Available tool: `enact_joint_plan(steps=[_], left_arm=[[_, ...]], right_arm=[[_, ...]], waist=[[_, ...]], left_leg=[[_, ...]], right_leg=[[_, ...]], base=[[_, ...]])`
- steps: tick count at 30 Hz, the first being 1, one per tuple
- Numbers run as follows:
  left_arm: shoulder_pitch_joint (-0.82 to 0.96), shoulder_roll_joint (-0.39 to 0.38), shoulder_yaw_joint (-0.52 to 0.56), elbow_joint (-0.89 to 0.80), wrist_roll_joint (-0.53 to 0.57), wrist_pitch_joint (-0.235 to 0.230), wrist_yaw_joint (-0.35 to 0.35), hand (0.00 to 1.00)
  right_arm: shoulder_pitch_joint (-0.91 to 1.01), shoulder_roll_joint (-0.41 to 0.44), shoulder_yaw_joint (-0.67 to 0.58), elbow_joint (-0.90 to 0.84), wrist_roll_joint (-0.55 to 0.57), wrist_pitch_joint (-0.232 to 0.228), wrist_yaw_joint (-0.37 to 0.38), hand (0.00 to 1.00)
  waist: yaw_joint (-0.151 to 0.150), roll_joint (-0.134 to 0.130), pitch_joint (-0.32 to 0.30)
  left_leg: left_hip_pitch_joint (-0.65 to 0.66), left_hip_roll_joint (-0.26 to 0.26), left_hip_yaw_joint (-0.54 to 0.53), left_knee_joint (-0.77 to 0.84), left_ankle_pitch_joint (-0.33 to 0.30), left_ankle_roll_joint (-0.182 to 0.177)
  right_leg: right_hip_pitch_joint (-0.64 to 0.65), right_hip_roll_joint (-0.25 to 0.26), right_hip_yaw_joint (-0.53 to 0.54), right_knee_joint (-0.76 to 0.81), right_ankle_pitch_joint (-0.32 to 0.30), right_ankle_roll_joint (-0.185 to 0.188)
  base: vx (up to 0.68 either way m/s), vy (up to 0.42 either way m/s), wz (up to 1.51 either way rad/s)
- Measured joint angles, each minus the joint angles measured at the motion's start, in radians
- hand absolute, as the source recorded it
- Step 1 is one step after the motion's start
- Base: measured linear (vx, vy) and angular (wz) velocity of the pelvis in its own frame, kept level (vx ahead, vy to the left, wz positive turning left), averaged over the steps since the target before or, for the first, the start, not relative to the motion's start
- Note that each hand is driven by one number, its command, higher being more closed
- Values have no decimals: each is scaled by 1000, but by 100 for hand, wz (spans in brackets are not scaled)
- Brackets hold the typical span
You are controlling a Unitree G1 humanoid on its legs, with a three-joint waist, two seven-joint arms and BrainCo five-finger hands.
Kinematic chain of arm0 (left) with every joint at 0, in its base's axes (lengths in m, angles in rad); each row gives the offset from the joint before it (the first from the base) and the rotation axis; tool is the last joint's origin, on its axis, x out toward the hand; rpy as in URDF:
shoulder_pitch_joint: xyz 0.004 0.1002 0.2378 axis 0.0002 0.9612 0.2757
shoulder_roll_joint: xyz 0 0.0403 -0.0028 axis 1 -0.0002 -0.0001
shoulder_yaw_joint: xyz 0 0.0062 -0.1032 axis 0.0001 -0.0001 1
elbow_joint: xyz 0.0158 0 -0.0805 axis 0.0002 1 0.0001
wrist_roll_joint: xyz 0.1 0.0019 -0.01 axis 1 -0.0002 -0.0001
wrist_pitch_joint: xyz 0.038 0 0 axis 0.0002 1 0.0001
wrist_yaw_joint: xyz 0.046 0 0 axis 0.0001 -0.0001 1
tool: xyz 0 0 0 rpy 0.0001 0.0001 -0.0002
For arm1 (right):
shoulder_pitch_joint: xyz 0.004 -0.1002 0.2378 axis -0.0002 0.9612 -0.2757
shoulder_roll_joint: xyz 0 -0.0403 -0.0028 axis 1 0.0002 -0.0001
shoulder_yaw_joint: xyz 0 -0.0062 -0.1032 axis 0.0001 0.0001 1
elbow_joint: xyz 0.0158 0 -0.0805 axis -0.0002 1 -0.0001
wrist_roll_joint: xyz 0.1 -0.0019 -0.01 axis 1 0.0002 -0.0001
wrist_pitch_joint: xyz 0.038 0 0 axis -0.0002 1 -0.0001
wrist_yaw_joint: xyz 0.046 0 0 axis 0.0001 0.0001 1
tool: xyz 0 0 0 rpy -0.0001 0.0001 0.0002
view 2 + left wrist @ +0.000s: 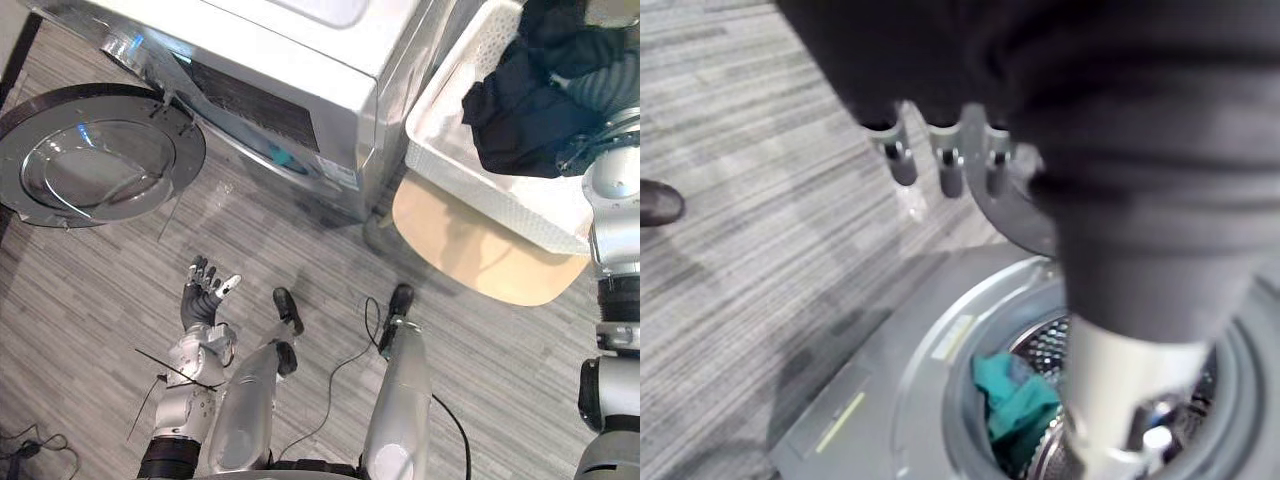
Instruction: Pick up the laundry basket with both hands and put the clothes into the washing machine.
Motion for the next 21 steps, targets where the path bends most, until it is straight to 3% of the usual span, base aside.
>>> enact_joint_plan(steps=[7,9,13,17,21], left_arm=[[33,44,16,58,13,32,-40,0],[53,57,23,60,24,37,-41,0],[65,70,33,101,42,48,-43,0],[106,67,37,127,71,67,-64,0],[130,55,80,140,75,73,-71,0]], right_arm=[[254,140,-223,-75,55,-22,-18,100],[292,144,-282,-75,60,-24,-18,100],[343,149,-416,-75,80,-41,-21,100],[438,271,-546,-174,141,-57,-26,100],[546,421,-630,-331,219,-113,-26,100]], waist=[[-33,-65,9],[-51,-71,7],[-58,-76,-5],[-75,-77,-93],[-96,-76,-178]], left_leg=[[114,18,-23,-6,-20,-16],[139,20,-30,-17,-23,-16],[206,20,-16,-62,-27,-22],[252,26,4,-107,-24,-26],[307,28,9,-126,-37,-37]], right_leg=[[145,46,-17,-61,-5,5],[180,53,-24,-81,-5,11],[240,75,-15,-132,4,22],[292,105,-12,-215,33,23],[359,119,-10,-283,56,30]], base=[[68,-54,-8],[50,-22,-2],[51,-22,-14],[117,-13,-17],[153,24,-15]])
